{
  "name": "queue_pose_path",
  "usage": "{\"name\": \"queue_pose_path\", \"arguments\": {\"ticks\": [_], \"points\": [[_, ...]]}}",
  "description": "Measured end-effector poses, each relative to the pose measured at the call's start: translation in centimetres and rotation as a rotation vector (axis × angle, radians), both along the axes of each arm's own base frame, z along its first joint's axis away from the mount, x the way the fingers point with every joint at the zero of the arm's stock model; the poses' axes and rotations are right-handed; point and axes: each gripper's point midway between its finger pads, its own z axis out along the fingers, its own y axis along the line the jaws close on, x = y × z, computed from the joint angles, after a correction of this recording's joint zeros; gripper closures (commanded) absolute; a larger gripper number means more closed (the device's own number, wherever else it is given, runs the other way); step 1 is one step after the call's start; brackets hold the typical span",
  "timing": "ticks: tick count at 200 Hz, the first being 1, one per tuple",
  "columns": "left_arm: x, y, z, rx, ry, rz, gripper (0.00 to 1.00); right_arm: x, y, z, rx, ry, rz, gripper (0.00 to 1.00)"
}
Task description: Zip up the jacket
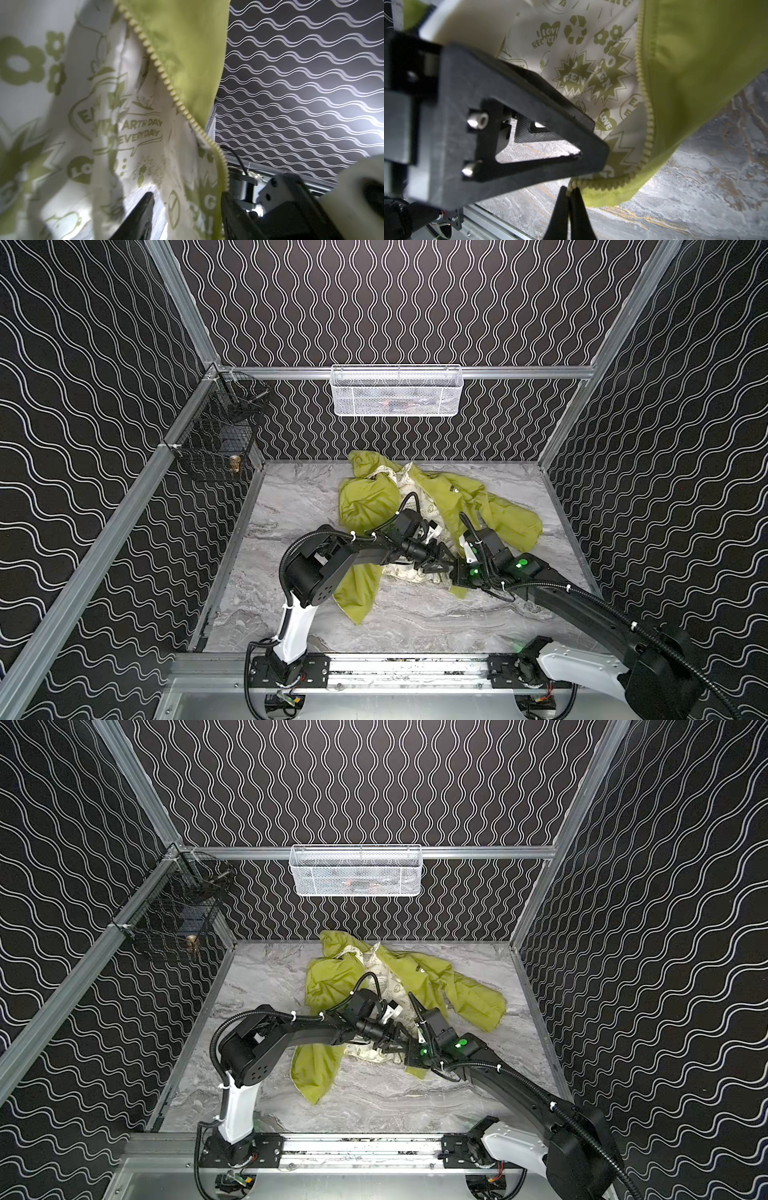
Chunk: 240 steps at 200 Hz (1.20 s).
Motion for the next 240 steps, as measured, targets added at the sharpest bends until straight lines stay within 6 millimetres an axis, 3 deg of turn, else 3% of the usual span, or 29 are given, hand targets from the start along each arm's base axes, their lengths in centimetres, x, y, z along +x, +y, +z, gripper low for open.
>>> {"name": "queue_pose_path", "arguments": {"ticks": [79,117,144,174,212,240], "points": [[0.6,-0.7,2.3,-0.118,-0.014,-0.002,0.44,-0.2,0.5,0.6,0.032,-0.008,0.028,1.00],[-0.3,-1.8,2.4,-0.052,-0.056,-0.074,0.45,-0.3,0.6,0.6,0.032,-0.009,0.044,1.00],[-1.2,-1.9,0.8,0.052,-0.105,-0.140,0.48,-0.4,0.8,0.3,0.033,0.006,0.050,1.00],[-2.3,-0.5,-2.5,0.167,-0.079,-0.190,0.62,-0.8,0.9,-0.2,0.031,0.034,0.058,1.00],[-3.0,0.1,-3.7,0.193,-0.065,-0.214,0.92,-1.1,0.8,-0.7,0.028,0.063,0.061,0.99],[-3.4,0.0,-3.8,0.157,-0.064,-0.221,1.00,-0.9,0.7,-0.8,0.025,0.067,0.050,0.72]]}}
